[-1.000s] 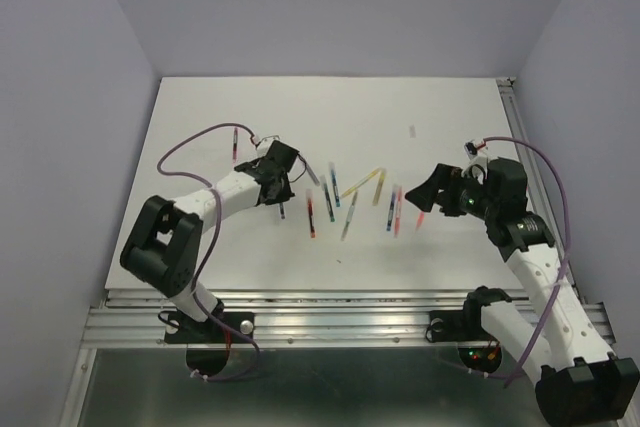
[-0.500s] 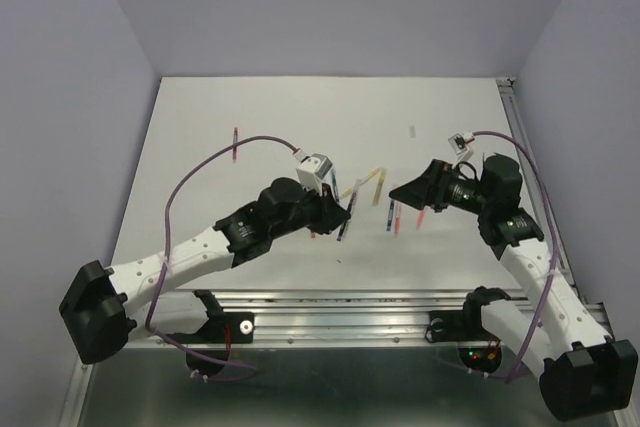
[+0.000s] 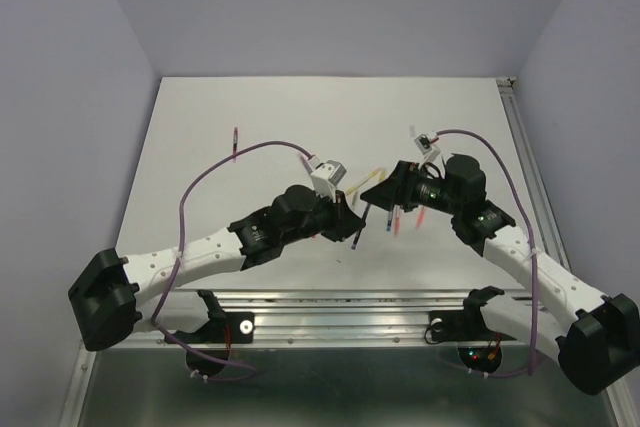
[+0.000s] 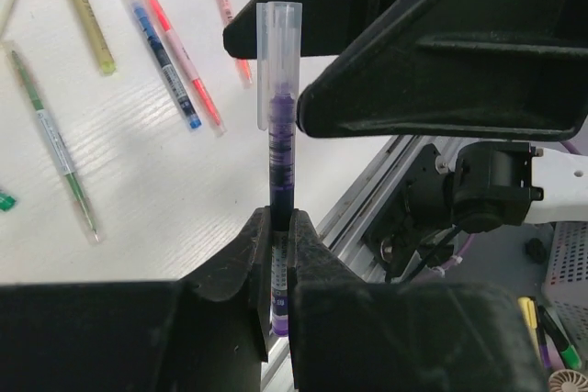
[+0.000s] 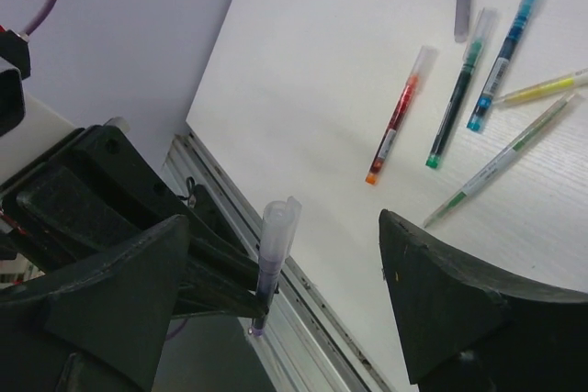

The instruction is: Open the pen caps

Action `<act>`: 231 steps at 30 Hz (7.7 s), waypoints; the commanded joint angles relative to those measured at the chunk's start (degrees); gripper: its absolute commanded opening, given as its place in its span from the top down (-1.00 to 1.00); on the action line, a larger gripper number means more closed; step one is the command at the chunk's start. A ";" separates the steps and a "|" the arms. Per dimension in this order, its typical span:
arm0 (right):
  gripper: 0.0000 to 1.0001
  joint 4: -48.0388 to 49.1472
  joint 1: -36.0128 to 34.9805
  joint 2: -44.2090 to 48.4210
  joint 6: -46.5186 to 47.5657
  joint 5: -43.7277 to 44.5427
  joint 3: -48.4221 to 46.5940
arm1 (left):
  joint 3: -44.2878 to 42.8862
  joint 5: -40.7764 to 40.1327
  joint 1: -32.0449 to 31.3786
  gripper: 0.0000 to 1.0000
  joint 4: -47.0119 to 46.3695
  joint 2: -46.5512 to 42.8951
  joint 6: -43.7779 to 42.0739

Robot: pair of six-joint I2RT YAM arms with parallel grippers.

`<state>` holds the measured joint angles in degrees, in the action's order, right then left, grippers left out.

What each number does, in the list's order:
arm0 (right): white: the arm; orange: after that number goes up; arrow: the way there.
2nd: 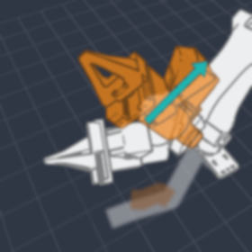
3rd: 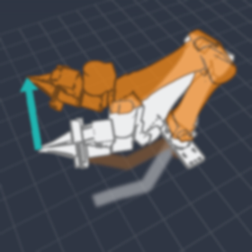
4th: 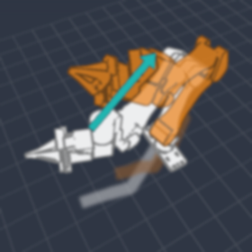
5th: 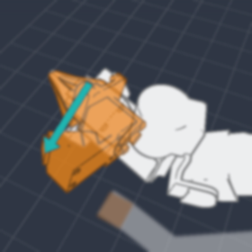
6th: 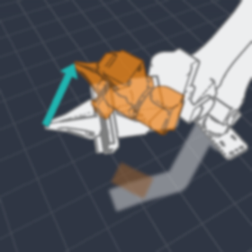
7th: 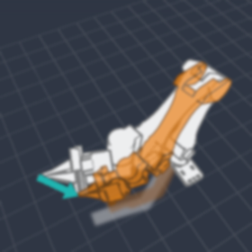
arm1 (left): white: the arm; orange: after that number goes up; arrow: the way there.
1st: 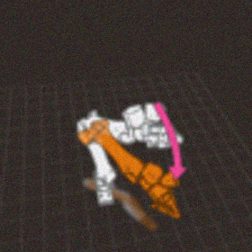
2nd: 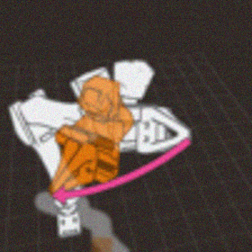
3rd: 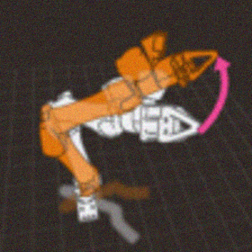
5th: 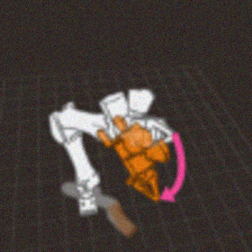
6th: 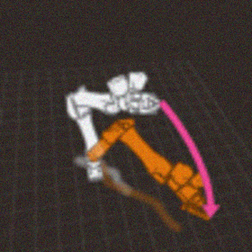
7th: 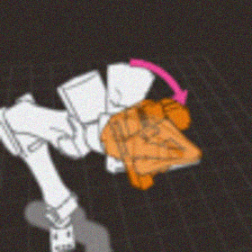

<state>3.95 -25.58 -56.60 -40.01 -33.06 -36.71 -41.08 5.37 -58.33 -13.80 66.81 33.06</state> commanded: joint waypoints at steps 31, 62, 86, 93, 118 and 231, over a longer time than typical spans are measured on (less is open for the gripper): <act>0.99 -10.27 -1.58 -7.90 7.05 36.22 -18.65 | 8.64 2.28 -2.93 1.00 8.88 -9.41 9.74; 0.91 -24.34 17.05 -34.00 17.76 41.93 -37.38 | -17.25 -24.18 31.51 1.00 28.66 6.48 -2.81; 0.70 -24.34 22.68 -63.81 23.14 34.73 -55.14 | -43.47 -25.14 45.93 1.00 28.92 45.25 -19.52; 0.53 -23.63 22.68 -63.72 23.22 33.50 -54.08 | -45.32 -25.23 47.07 0.91 29.27 49.29 -19.88; -0.21 -28.90 22.60 -47.83 18.30 35.60 -47.50 | -36.64 -14.42 45.59 -0.56 30.94 30.70 -12.41; 0.99 -3.76 -48.24 -9.68 -14.22 36.93 -1.78 | -14.91 -35.25 18.86 1.00 32.26 5.36 21.88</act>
<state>3.09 -73.93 -69.01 -52.56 -3.25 -38.39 -56.73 -29.47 -39.94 20.36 75.00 57.45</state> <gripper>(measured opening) 0.149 0.211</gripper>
